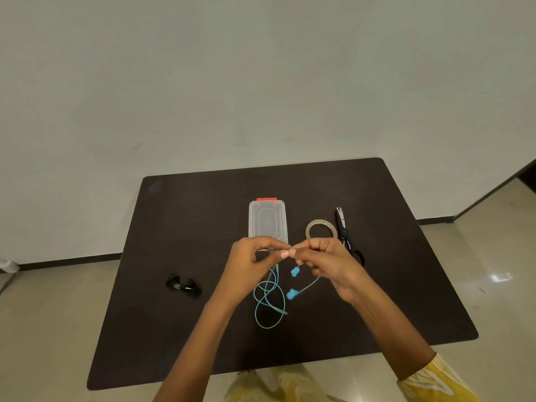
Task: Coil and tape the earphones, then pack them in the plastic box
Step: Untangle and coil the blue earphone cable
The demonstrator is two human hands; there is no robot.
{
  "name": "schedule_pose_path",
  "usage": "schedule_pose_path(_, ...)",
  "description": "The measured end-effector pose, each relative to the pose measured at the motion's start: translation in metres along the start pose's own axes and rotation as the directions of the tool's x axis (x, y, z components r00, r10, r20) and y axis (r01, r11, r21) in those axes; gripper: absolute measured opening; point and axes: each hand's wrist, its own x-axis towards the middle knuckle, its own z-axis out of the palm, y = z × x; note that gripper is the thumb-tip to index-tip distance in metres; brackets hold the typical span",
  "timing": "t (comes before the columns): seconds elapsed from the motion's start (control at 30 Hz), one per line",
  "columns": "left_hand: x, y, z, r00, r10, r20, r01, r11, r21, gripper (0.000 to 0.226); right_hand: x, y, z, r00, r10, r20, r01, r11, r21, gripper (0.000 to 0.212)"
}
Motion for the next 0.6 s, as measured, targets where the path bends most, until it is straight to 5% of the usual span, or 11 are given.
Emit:
schedule_pose_path(0.27,0.002,-0.004,-0.025,0.982,0.049,-0.181,-0.020,0.987,0.159,0.010,-0.003,0.012,-0.021,0.987,-0.158,-0.040,0.150,0.977,-0.153,0.005)
schedule_pose_path(0.43,0.000,-0.014,-0.035,0.969,0.061,-0.240,-0.010,0.978,0.208,0.009,-0.001,0.023,-0.044,0.953,-0.295,-0.065,0.245,0.882,-0.404,0.014)
schedule_pose_path(0.6,0.004,-0.026,-0.043,0.953,0.086,-0.289,-0.009,0.966,0.260,0.009,0.007,0.035,-0.049,0.952,-0.290,-0.102,0.199,0.834,-0.515,0.010)
